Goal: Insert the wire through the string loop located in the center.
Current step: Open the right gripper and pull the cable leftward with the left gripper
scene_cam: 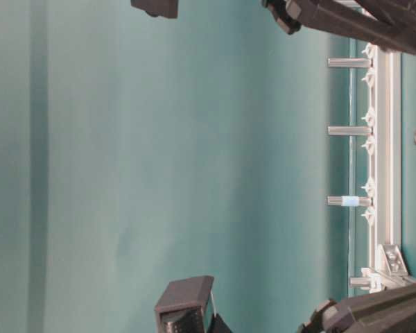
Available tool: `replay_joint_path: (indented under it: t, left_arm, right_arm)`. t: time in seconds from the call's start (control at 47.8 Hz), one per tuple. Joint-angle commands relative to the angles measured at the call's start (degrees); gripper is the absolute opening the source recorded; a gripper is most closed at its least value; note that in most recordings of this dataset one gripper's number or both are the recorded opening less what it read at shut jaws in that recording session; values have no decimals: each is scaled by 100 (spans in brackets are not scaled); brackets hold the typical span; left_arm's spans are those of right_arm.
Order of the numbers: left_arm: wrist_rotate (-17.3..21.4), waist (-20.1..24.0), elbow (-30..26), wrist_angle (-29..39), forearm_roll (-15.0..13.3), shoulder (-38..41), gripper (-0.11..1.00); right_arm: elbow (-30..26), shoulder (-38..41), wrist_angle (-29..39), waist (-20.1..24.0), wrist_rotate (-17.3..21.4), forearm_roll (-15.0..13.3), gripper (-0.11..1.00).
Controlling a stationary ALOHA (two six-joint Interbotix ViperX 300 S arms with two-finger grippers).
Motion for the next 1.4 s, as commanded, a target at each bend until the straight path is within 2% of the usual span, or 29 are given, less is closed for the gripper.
replay_joint_path:
  t: [0.0, 0.775, 1.026, 1.194, 1.382]
  left_arm:
    - [-35, -18, -26, -26, 18, -149, 13]
    - [-53, -149, 114, 255, 9, -158, 13]
    - [-62, -167, 510, 492, 0, -940, 13]
    - [-264, -167, 984, 703, 9, -1573, 13]
    - [-527, -158, 1248, 765, 0, -1846, 13]
  right_arm:
    - [-44, -114, -35, -9, 9, -9, 35]
    - [-35, -114, -44, -18, 9, -9, 35]
    - [-35, -114, -44, -9, 9, -9, 35]
    - [-26, -114, -44, -9, 9, -9, 35]
    - [-26, -114, -35, -9, 9, -9, 35]
